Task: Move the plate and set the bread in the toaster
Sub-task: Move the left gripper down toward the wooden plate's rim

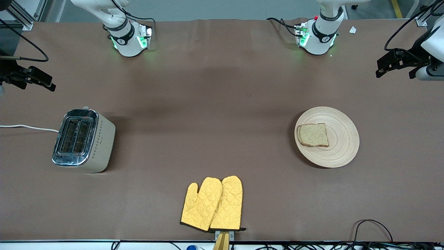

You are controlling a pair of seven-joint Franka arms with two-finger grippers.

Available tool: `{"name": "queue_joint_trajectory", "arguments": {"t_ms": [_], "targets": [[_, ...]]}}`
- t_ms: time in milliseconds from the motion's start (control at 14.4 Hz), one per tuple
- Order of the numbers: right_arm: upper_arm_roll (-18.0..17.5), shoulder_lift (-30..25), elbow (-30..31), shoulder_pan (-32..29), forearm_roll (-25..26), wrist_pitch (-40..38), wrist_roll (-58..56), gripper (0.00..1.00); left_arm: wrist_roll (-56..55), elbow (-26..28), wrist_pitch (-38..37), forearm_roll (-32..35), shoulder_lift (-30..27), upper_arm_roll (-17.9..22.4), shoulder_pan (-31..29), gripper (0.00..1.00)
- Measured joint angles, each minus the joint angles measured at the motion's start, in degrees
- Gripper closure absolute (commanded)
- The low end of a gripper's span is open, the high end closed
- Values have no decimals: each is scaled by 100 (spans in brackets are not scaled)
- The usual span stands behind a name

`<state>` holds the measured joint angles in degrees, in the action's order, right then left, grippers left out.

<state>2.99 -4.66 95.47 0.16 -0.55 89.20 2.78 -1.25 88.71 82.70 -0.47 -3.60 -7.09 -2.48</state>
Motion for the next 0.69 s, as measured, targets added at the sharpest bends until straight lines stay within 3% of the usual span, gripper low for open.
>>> {"name": "queue_joint_trajectory", "arguments": {"t_ms": [486, 695], "targets": [[16, 0, 4, -166, -39, -61, -51, 0, 67, -75, 0, 0, 18, 102, -57, 0], [10, 0, 4, -169, -41, -62, -51, 0, 539, -69, -9, -357, 227, 558, -169, 0]]}}
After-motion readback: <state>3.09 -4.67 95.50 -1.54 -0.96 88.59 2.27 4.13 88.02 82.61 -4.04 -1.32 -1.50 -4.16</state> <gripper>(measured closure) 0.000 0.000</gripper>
